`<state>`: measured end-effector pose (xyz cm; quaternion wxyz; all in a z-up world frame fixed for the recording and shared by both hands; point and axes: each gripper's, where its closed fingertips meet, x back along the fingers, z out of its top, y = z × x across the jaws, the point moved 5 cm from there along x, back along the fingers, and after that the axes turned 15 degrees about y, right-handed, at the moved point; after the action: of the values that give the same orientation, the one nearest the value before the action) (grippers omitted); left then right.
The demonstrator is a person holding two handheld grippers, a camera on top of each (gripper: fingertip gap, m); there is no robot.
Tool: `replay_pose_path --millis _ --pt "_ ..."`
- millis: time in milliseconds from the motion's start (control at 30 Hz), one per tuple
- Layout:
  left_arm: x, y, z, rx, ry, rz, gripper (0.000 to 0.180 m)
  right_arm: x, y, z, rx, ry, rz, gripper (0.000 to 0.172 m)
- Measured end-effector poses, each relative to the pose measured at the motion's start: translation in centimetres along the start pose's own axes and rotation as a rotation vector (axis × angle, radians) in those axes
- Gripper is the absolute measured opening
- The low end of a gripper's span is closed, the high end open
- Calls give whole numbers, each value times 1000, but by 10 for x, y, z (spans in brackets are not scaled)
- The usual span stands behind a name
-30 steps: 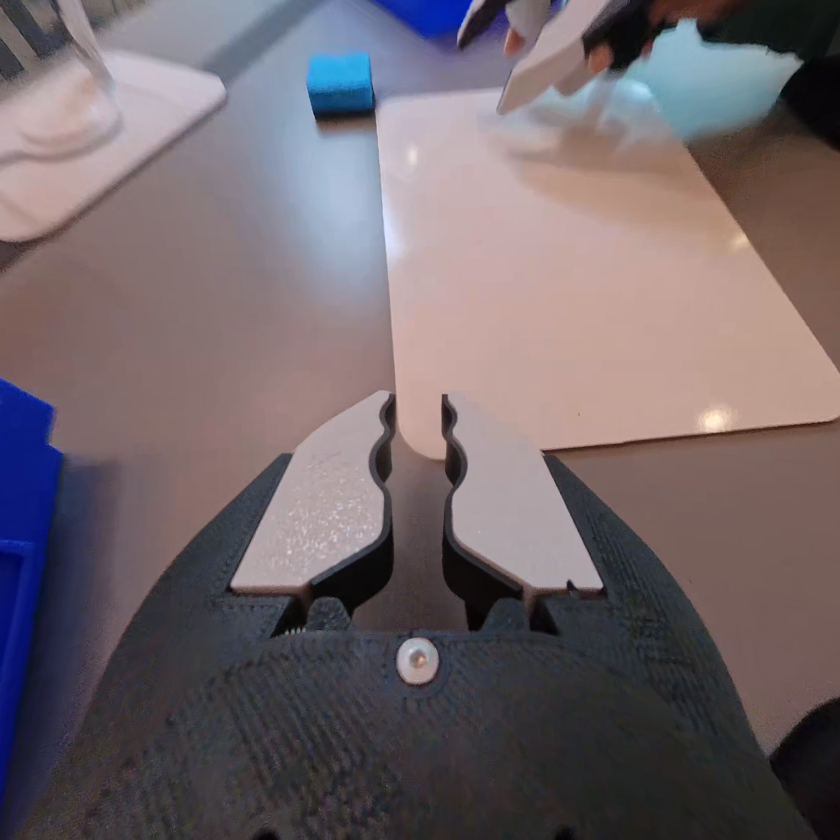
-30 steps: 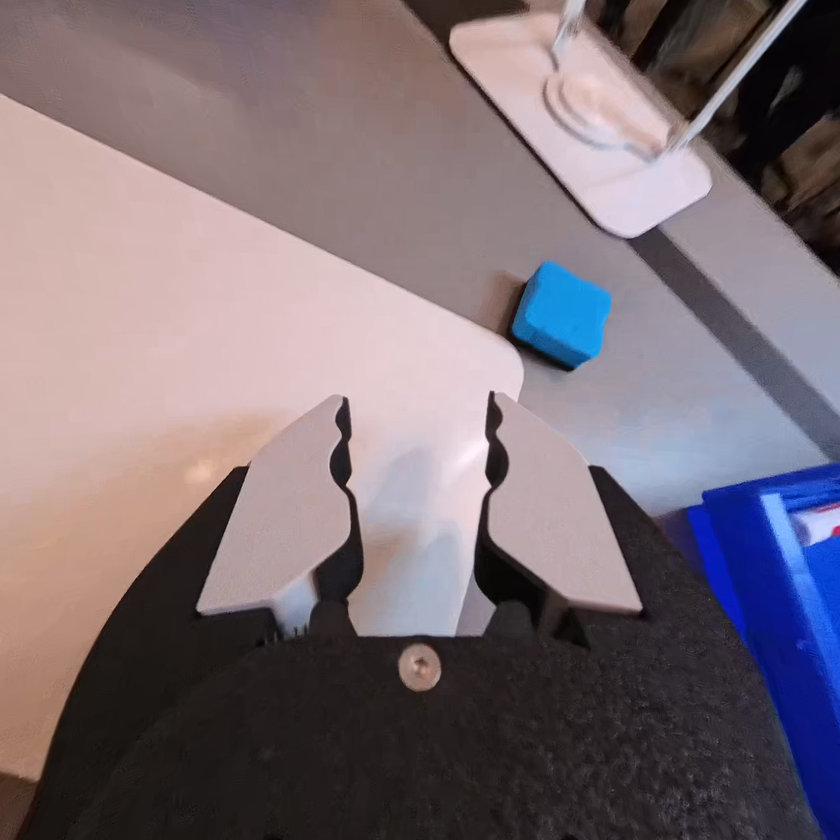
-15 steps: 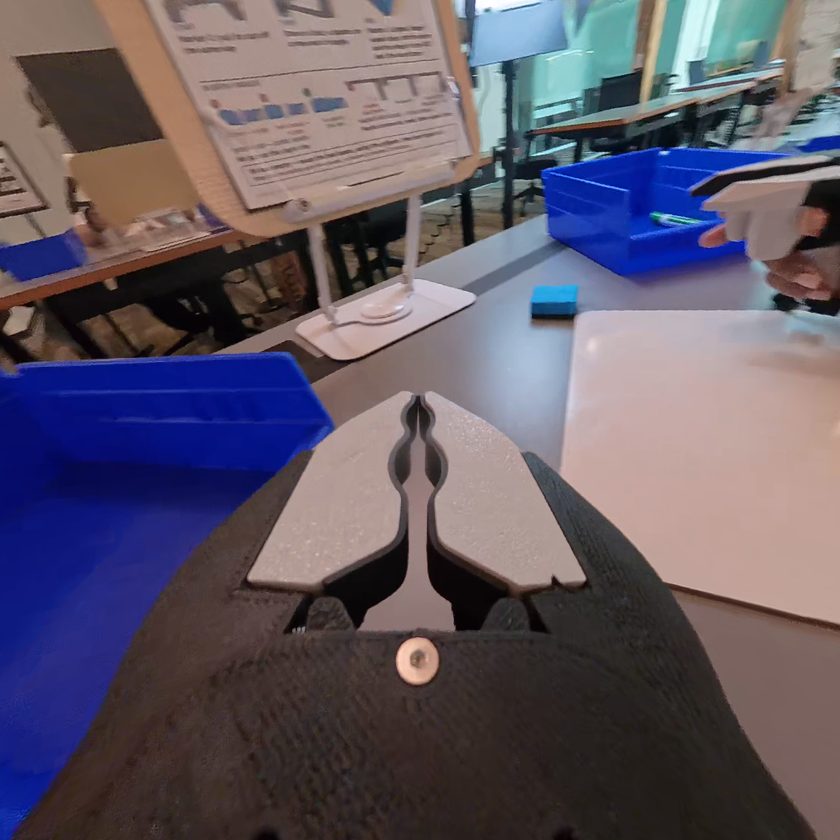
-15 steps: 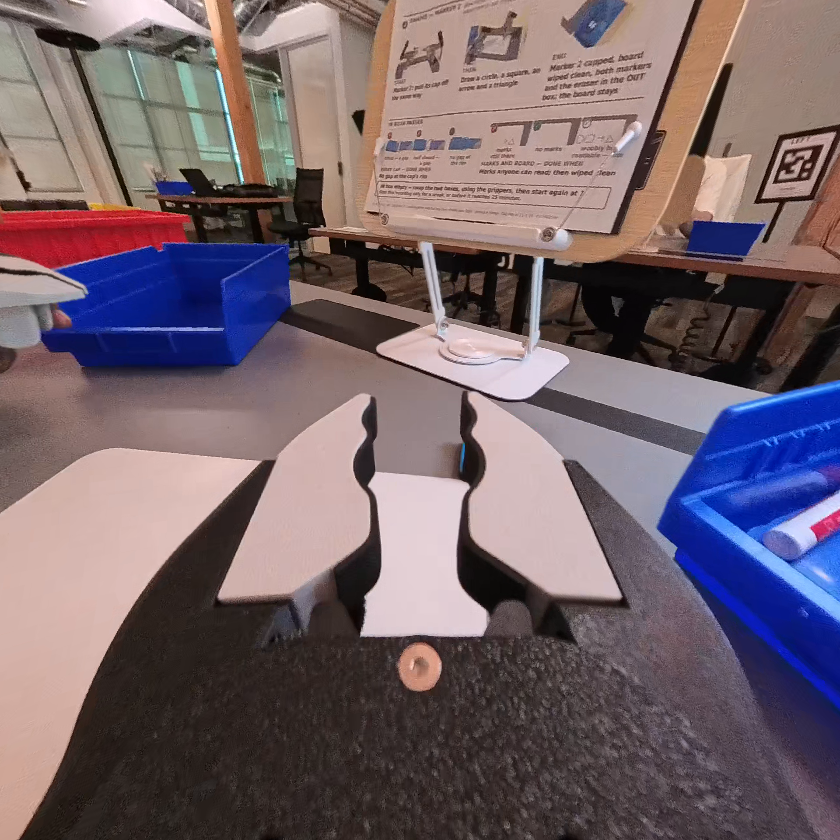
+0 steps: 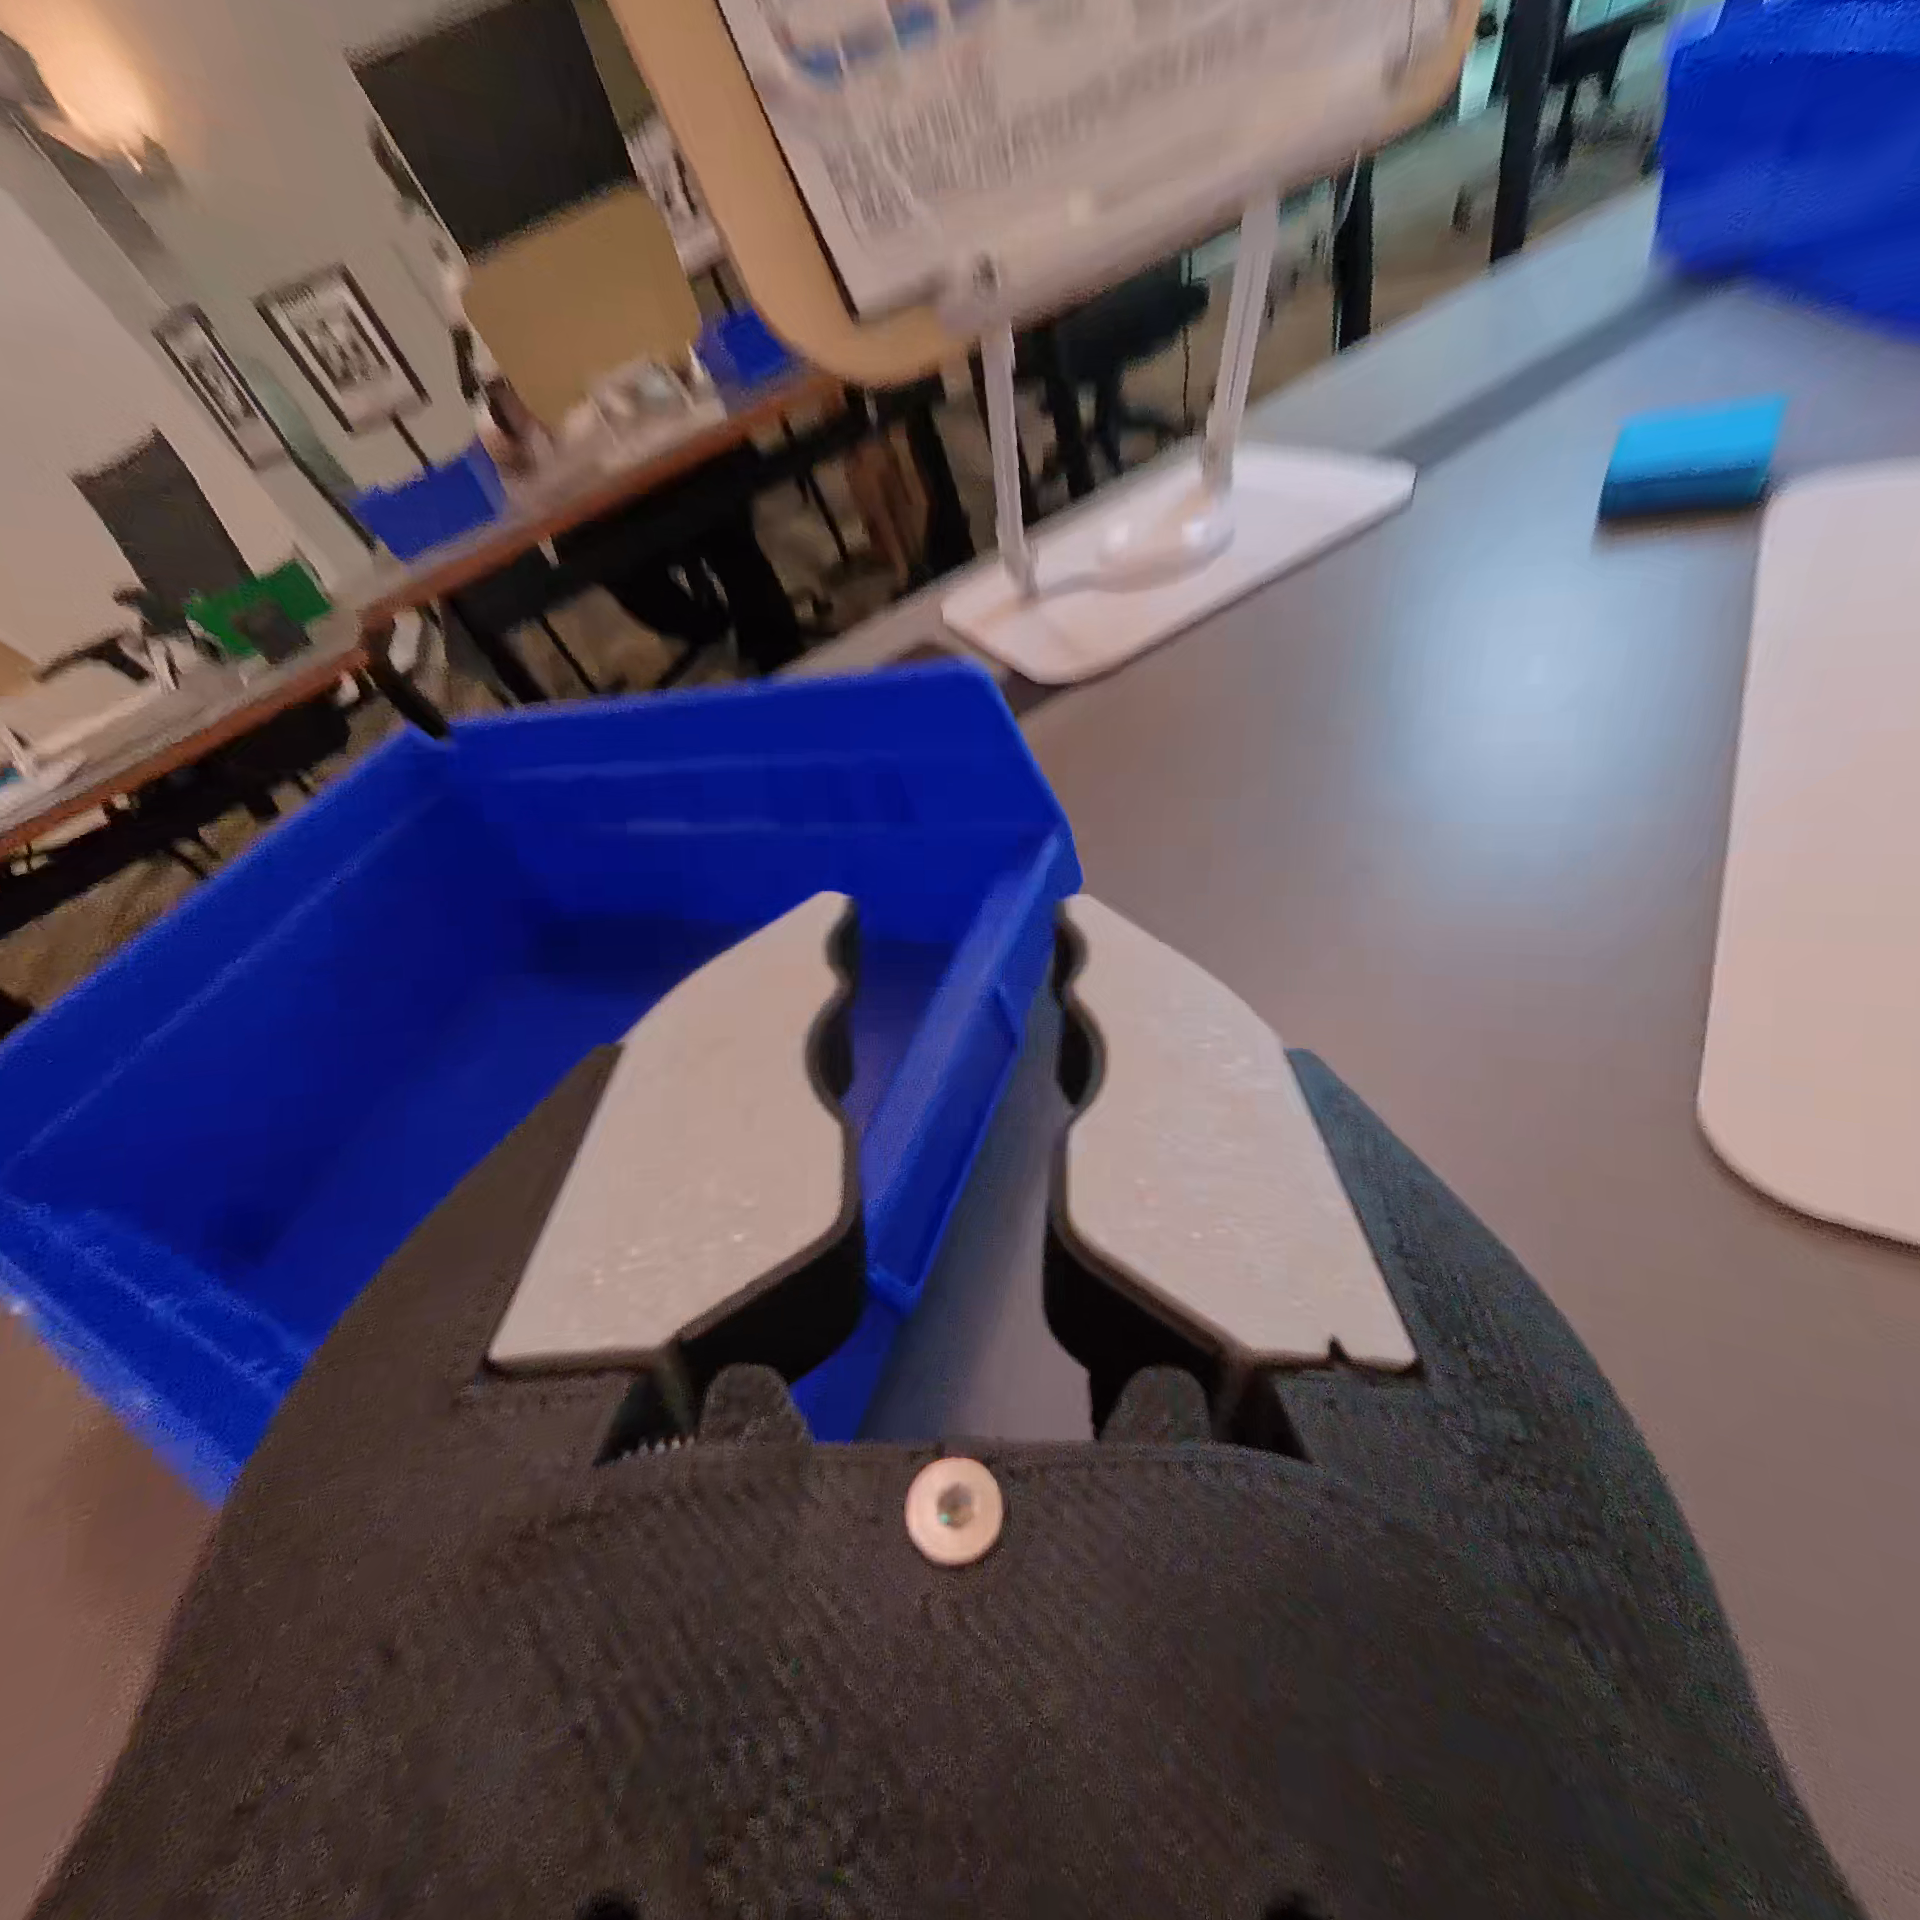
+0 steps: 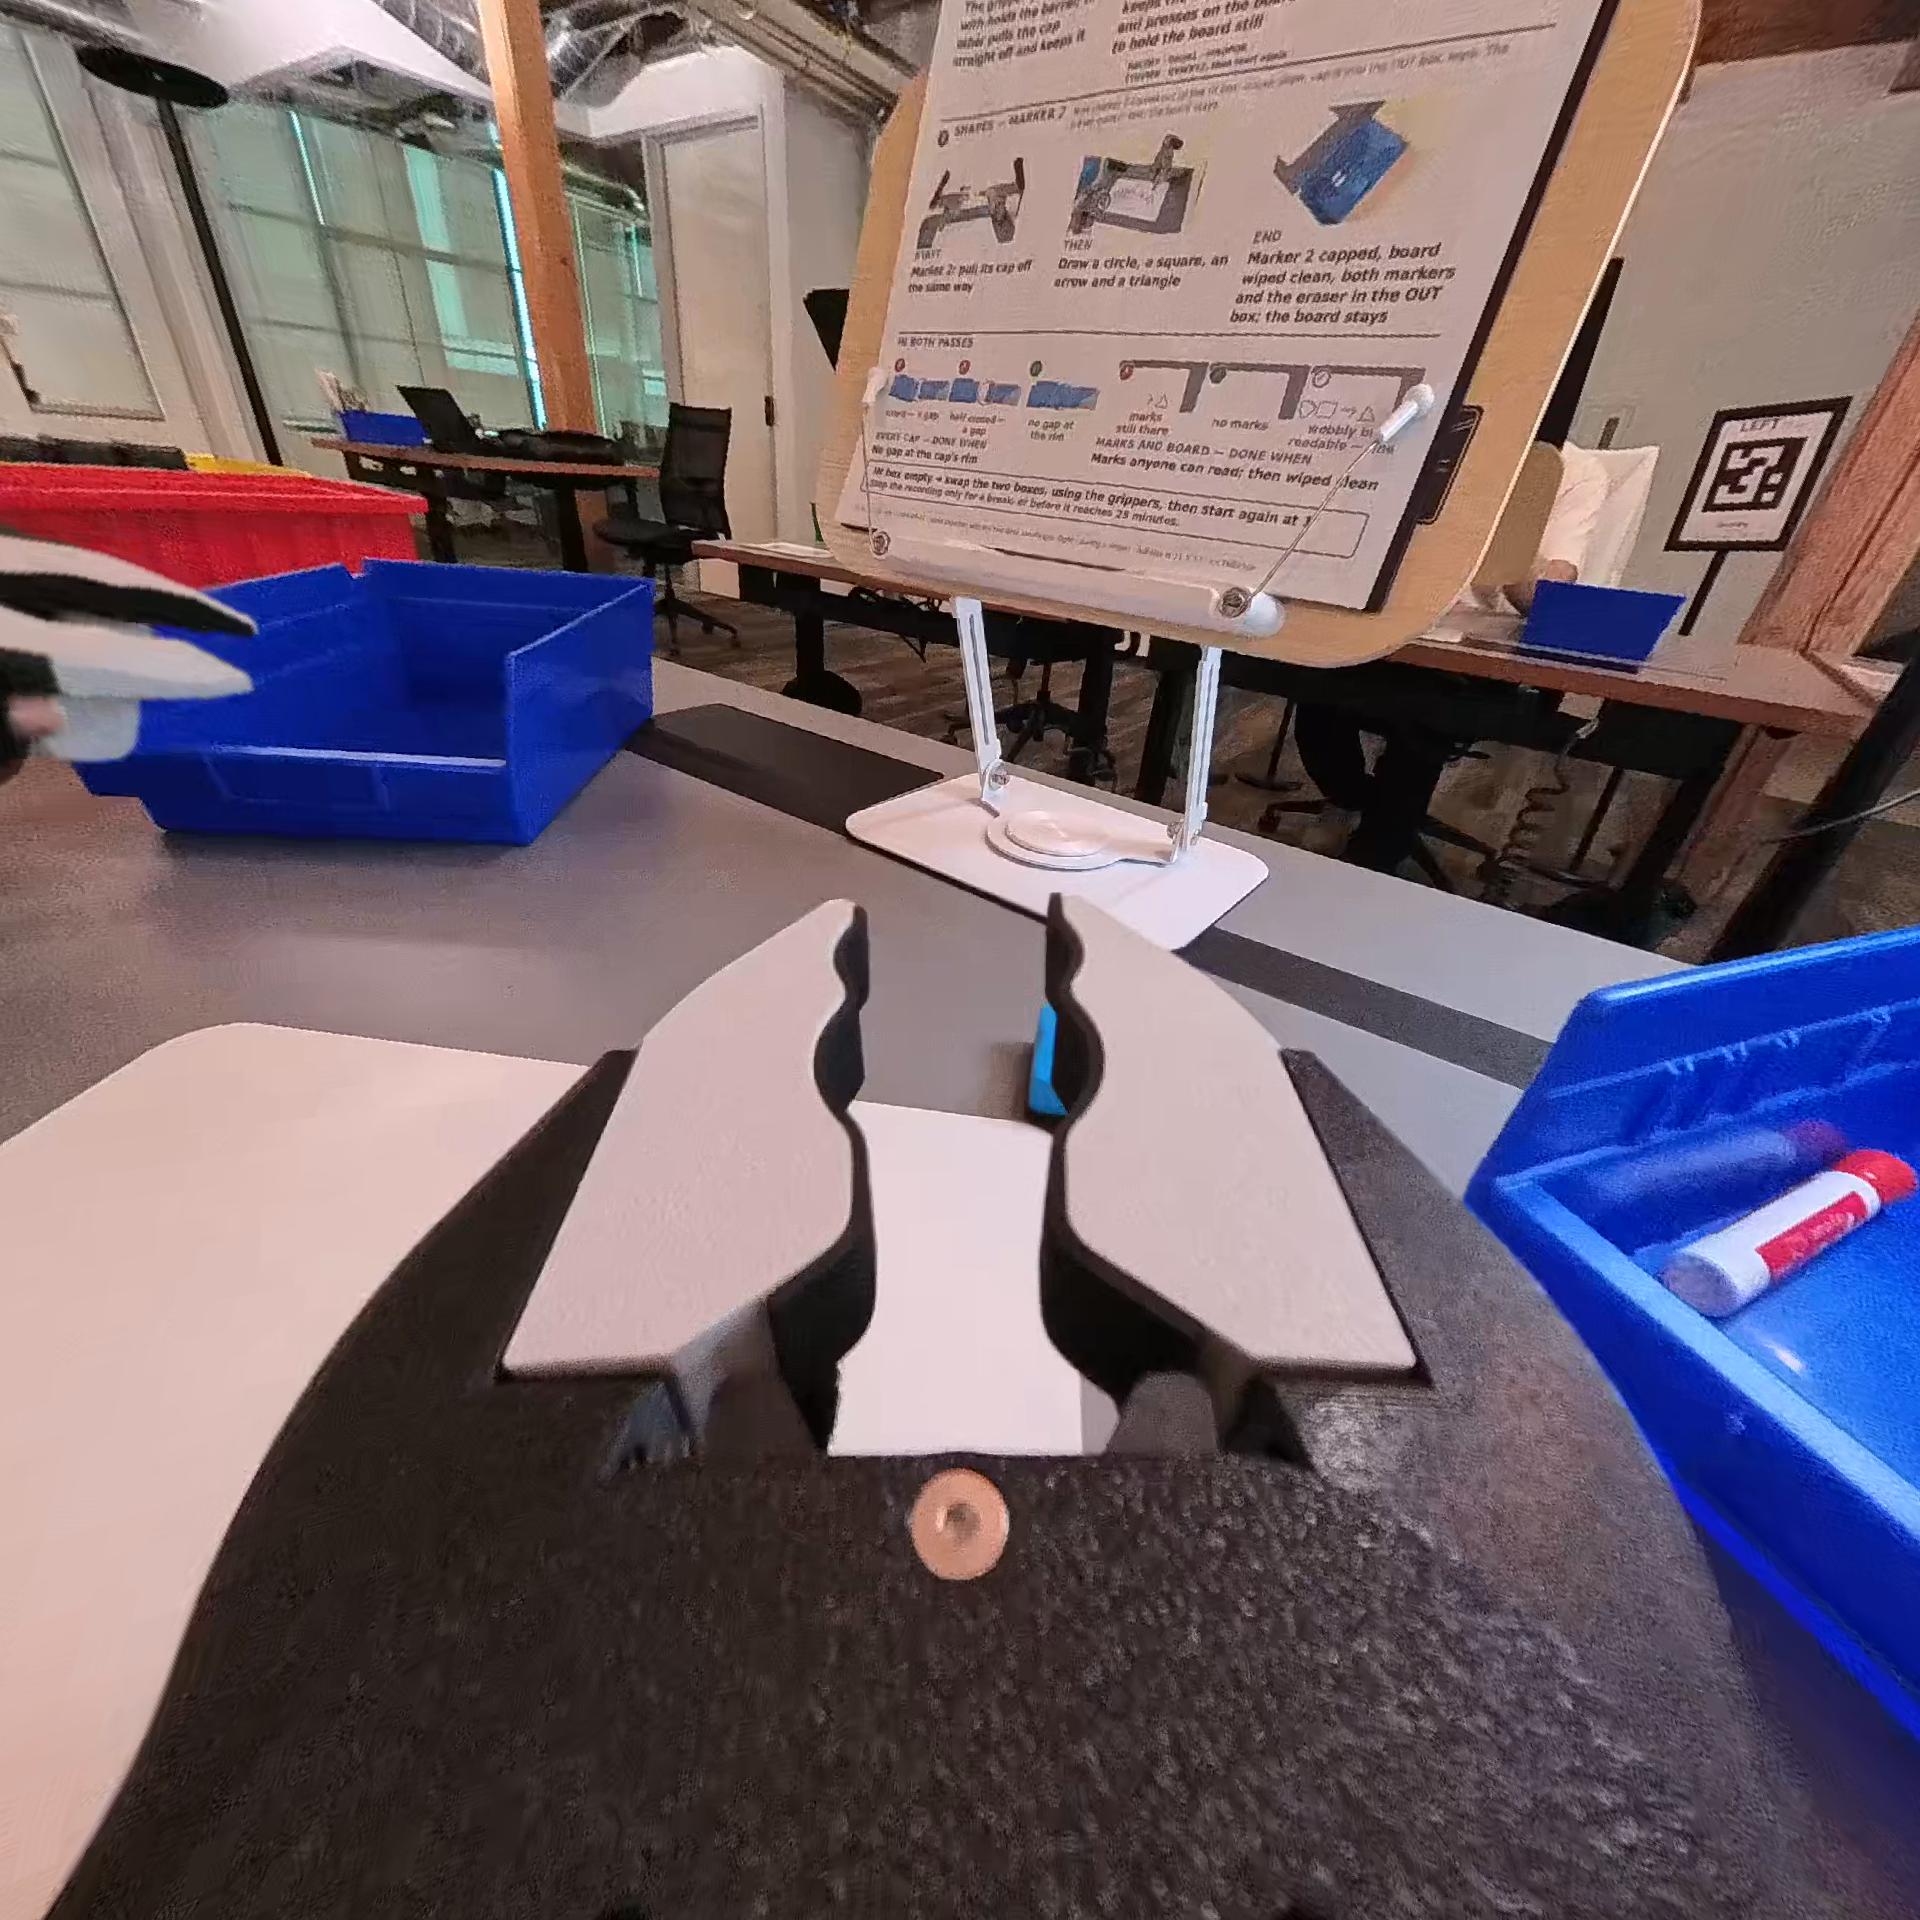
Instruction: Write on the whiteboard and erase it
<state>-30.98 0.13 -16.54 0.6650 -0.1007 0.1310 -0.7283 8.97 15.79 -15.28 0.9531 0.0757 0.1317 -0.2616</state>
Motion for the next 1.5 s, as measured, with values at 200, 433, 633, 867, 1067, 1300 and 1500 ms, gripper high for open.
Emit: replay_pose_path --millis 200,433,633,867,1067,1300,1500 --pt "-11 -1 -55 -344 -378 27 69 3 9 -5 35 -30 -31 32" --pt "-18 -13 -79 -457 -602 24 40 -2 4 -19 38 -97 9 30" --pt "-8 -12 -77 -476 -615 -45 36 0 7 -20 114 -146 20 29" --pt "9 -8 -53 -484 -546 -75 34 19 86 -27 525 -426 -251 30" --pt "19 -12 -31 -483 -513 -69 34 61 134 -37 658 -837 -277 56" --pt "25 -18 -12 -487 -453 -32 34 77 155 -49 737 -969 -251 53" --pt "27 -16 10 -604 -355 28 34 84 168 -73 874 -1062 -213 42"
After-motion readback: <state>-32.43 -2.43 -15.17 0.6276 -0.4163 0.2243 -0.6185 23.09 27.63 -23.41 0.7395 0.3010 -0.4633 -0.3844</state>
